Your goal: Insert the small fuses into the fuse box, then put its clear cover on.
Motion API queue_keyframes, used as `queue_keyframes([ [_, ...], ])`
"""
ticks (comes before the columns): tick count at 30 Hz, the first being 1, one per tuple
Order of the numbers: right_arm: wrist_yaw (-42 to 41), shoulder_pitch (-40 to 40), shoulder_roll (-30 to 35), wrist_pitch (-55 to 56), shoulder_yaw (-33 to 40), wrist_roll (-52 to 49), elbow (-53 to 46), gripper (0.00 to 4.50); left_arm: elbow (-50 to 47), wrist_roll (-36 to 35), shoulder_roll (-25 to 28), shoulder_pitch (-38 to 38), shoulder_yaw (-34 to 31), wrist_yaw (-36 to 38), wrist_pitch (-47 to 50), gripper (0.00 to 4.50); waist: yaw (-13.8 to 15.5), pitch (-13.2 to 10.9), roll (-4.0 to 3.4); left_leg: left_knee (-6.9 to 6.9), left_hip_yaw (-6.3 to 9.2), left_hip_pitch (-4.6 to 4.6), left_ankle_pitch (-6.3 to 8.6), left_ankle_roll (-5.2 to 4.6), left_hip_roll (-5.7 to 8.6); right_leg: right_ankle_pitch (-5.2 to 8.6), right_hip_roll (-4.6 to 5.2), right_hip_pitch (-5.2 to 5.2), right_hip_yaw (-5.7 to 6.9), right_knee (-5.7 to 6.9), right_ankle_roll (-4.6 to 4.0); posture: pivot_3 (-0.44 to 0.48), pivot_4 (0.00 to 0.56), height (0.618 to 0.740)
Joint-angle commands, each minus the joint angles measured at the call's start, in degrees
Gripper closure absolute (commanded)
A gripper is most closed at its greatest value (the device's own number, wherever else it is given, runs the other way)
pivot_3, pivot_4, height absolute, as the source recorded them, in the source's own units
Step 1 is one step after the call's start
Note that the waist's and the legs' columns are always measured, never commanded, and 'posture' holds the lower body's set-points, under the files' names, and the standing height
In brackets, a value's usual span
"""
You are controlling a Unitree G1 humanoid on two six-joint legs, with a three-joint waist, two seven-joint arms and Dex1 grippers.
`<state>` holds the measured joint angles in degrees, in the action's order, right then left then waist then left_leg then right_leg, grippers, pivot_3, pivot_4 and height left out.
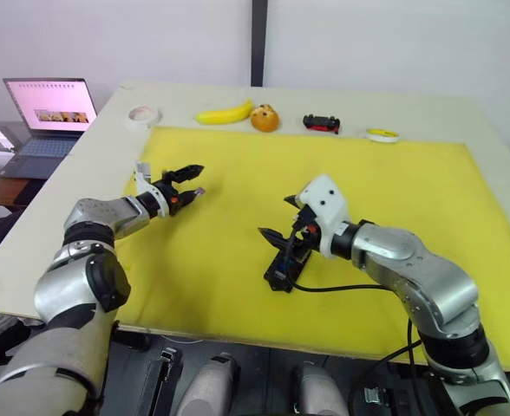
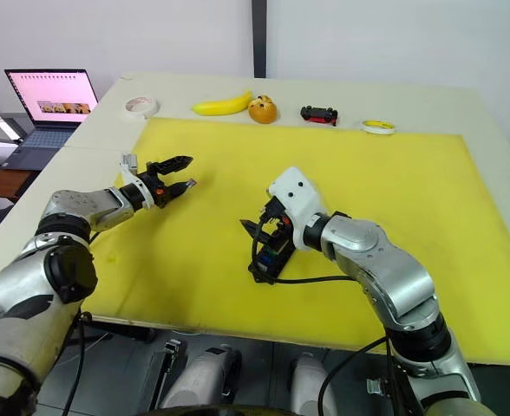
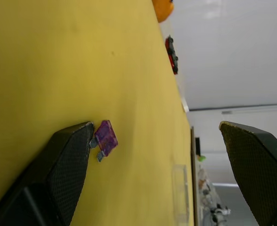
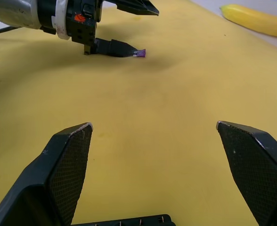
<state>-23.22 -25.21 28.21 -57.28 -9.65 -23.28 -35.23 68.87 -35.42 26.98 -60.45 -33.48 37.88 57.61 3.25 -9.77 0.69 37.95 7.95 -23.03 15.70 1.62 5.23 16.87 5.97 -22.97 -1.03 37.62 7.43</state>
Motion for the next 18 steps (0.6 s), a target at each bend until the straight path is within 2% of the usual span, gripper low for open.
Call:
queue_keyframes([
  [1,0.2,-0.1,-0.3,0.1,0.9,-0.3,-2.5,0.04,-0.6,-0.8,0.9,-1.2,0.1,2.8,3.6,0.00,-0.6,0.0,0.01,0.03,0.00,-0.25,-0.13,0.22,0.00,0.00,0.00,-0.25,0.00,0.08,0.00,0.000,0.150,0.740],
  [7,0.2,0.1,-0.4,0.3,0.6,-0.4,-2.5,0.04,-0.3,0.4,0.3,-0.6,0.5,1.6,1.6,0.00,-1.5,0.0,0.05,0.02,-0.04,-0.45,-0.20,0.34,-0.06,0.00,-0.04,-0.44,-0.05,0.40,-0.01,0.000,0.150,0.740],
  [17,-0.5,-0.3,0.4,0.2,1.0,-0.4,-2.3,0.04,0.6,0.6,-3.0,1.2,-0.2,-4.4,-4.8,0.00,-1.0,0.0,0.03,0.04,-0.04,-0.39,-0.22,0.34,-0.05,0.00,-0.03,-0.38,-0.05,0.39,-0.01,0.000,0.150,0.740],
  [18,-0.5,-0.3,0.5,0.2,1.0,-0.4,-2.3,0.01,0.6,0.7,-3.1,1.4,-0.1,-4.6,-5.1,0.26,-1.0,0.0,0.03,0.04,-0.04,-0.37,-0.22,0.34,-0.05,0.00,-0.03,-0.36,-0.05,0.40,-0.01,0.000,0.150,0.740],
])
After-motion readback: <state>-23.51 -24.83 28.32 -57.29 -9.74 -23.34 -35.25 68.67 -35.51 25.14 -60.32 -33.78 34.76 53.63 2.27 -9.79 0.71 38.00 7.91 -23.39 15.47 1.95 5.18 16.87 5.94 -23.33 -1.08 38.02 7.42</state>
